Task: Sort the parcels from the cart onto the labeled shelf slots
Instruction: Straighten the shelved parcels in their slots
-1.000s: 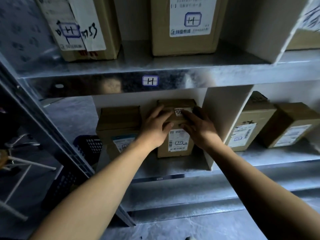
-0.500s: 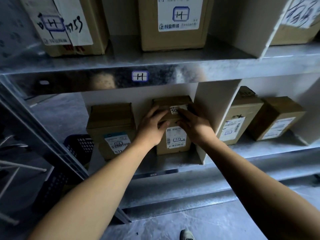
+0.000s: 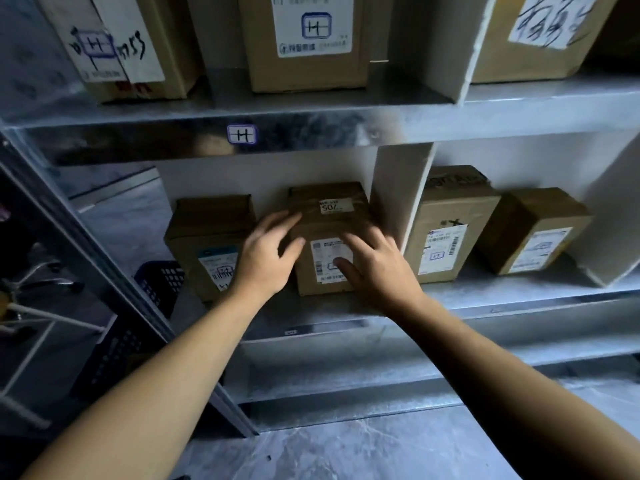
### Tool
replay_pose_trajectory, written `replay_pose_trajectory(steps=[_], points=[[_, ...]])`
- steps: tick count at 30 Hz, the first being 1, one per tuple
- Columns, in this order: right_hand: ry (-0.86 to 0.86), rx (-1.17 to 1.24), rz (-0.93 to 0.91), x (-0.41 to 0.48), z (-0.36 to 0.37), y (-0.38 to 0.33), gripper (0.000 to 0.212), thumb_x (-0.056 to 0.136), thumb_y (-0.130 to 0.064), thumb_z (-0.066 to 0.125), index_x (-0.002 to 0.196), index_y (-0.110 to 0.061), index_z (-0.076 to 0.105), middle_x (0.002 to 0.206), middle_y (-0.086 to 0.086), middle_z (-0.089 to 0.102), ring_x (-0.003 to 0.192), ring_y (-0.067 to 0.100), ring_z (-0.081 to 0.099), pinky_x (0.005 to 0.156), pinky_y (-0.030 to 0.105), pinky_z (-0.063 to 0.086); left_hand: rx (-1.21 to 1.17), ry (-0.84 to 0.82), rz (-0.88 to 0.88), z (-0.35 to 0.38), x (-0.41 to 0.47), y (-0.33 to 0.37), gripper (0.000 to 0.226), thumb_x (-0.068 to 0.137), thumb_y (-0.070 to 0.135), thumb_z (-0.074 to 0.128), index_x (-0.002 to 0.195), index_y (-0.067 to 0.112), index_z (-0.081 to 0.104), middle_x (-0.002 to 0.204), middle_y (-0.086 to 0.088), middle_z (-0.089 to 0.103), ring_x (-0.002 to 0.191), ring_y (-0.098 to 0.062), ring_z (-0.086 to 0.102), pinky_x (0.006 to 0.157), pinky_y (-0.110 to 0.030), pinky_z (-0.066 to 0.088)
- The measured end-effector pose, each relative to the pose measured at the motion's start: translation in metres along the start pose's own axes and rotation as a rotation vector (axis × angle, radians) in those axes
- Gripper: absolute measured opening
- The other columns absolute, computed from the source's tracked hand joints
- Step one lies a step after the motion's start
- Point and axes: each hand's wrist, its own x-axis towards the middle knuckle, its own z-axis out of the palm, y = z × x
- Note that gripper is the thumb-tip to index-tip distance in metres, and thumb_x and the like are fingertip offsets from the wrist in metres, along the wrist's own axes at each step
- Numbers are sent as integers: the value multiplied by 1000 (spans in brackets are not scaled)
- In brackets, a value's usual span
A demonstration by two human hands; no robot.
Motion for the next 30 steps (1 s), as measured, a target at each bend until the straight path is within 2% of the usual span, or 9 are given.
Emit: replay_pose_trajectory(steps=[3,5,8,10,13,16,19,22,30], points=[[-9,63,-81,-23,-12,17,47,90,-28,71,132,-11,60,132,21,55,110,42,58,89,49,54,55,54,-19,8,-15,21,40,93,21,63,133,15,58,134,-8,55,123,-20,50,97,-22,34],[-27,97,-91,-40,-26,31,45,92,-31,67,132,-11,61,137,20,55,118,39,57,93,46,52,65,82,9,19,-25,42,39,93,19,63,131,12,60,129,-10,56,120,-21,52,96,-19,34],[-5,105,-106,-61,-50,57,44,95,-37,59,131,-13,62,136,17,56,118,36,58,92,44,52,56,122,78,39,-36,80,38,92,15,64,129,11,60,128,-7,56,118,-10,49,97,-1,26],[17,89,-79,-74,-65,80,41,94,-33,64,129,-13,63,134,17,58,116,37,58,92,43,51,59,126,90,54,-44,108,39,91,14,64,130,11,60,128,-5,56,119,-7,46,98,0,24],[51,48,-38,-92,-86,120,42,92,-33,64,128,-12,63,132,20,59,115,41,58,93,46,51,80,116,136,78,-52,143,41,90,15,65,130,10,60,128,-6,57,120,-13,47,104,-10,28],[18,3,25,-112,-105,158,45,93,-38,61,132,-15,59,136,19,56,121,40,54,97,47,50,94,16,110,106,-54,170,46,88,23,62,133,12,58,132,-6,55,123,-22,49,109,-32,35],[-5,-31,48,-130,-125,190,48,94,-40,57,135,-16,56,135,15,54,122,37,51,96,47,49,133,-70,88,133,-54,197,51,85,30,59,134,12,58,133,-8,55,124,-27,48,108,-33,31],[-11,-68,64,-139,-140,218,47,94,-37,61,135,-16,55,136,15,53,122,37,51,93,47,49,159,-103,94,155,-41,215,50,88,24,66,135,12,56,135,-9,53,124,-29,46,109,-37,32],[-18,-97,198,-118,-147,282,48,96,-41,56,139,-19,51,147,15,47,133,38,43,99,50,45,191,-179,125,204,1,243,47,90,29,62,135,16,56,138,-7,51,127,-29,42,109,-37,31]])
